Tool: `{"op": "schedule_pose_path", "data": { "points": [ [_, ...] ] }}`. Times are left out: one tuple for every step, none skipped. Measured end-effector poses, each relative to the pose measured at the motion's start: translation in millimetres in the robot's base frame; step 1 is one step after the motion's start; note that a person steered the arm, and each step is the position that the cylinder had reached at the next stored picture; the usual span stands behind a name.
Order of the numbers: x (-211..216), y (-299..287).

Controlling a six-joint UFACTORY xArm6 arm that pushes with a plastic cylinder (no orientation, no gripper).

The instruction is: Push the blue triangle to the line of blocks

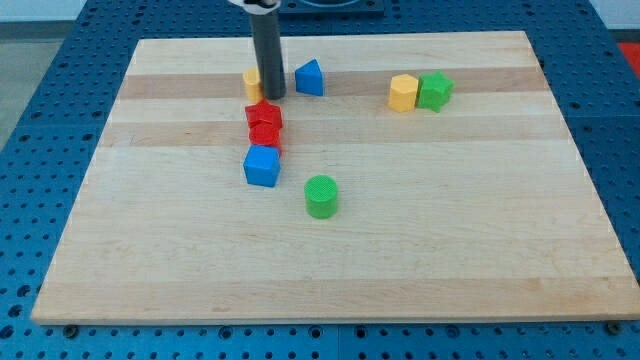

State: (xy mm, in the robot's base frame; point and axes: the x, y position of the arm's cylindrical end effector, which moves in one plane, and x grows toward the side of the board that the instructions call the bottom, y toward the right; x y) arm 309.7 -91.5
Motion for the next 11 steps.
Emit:
{"op": "schedule_pose_path", "data": {
  "points": [
    [-23, -6],
    [-46, -6],
    [-60, 11],
    [-62, 45],
    [-62, 78],
    [-61, 88],
    [-53, 86],
    [-44, 79],
    [-41, 67],
    [-39, 53],
    [-34, 42]
  ]
}}
